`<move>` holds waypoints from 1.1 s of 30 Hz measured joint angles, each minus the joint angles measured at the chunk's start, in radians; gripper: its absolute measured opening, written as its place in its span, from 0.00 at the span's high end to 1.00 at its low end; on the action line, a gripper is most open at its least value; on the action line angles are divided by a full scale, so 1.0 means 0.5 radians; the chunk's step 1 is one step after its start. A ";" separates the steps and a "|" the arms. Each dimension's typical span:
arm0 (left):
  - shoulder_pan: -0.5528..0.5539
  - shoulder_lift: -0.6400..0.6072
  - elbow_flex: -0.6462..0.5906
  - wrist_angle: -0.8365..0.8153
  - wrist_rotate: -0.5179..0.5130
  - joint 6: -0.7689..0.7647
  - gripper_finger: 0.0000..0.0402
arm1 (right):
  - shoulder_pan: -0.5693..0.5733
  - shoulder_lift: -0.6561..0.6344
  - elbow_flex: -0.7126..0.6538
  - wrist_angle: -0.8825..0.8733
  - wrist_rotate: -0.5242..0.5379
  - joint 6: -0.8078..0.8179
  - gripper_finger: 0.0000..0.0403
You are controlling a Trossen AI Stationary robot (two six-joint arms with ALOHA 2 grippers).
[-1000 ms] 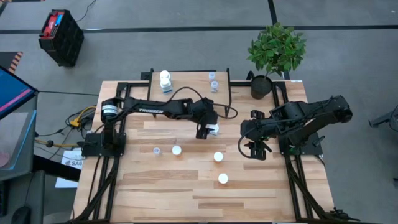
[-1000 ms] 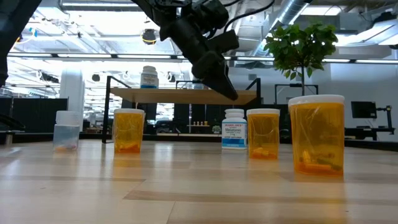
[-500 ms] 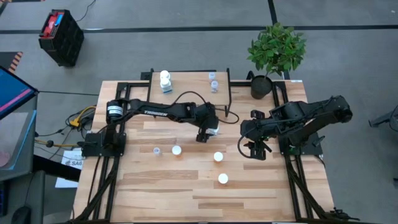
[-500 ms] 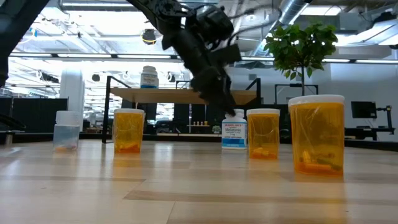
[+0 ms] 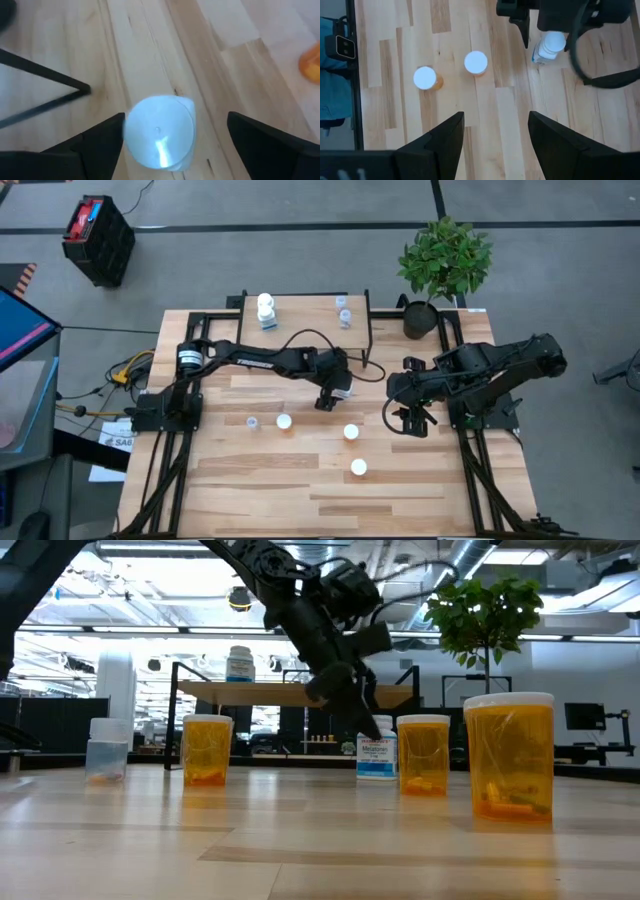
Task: Pick and place medicine bottles onto shelf by color
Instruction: Put the white pill bottle on the shelf aligned with the other white pill bottles
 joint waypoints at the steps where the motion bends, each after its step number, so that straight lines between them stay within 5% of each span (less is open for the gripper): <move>1: -0.002 0.006 -0.003 -0.027 0.006 0.000 0.20 | 0.000 0.000 0.000 0.001 0.000 0.000 0.39; 15: -0.024 -0.022 -0.002 -0.068 0.031 -0.163 0.64 | 0.000 0.000 0.000 0.001 0.001 0.000 0.39; 24: -0.024 -0.315 0.118 -0.667 0.203 -0.331 0.61 | 0.000 0.000 -0.001 0.007 0.001 0.000 0.39; 33: 0.040 -0.853 0.149 -1.178 0.077 -0.171 0.64 | 0.000 0.000 -0.001 0.034 0.002 -0.001 0.39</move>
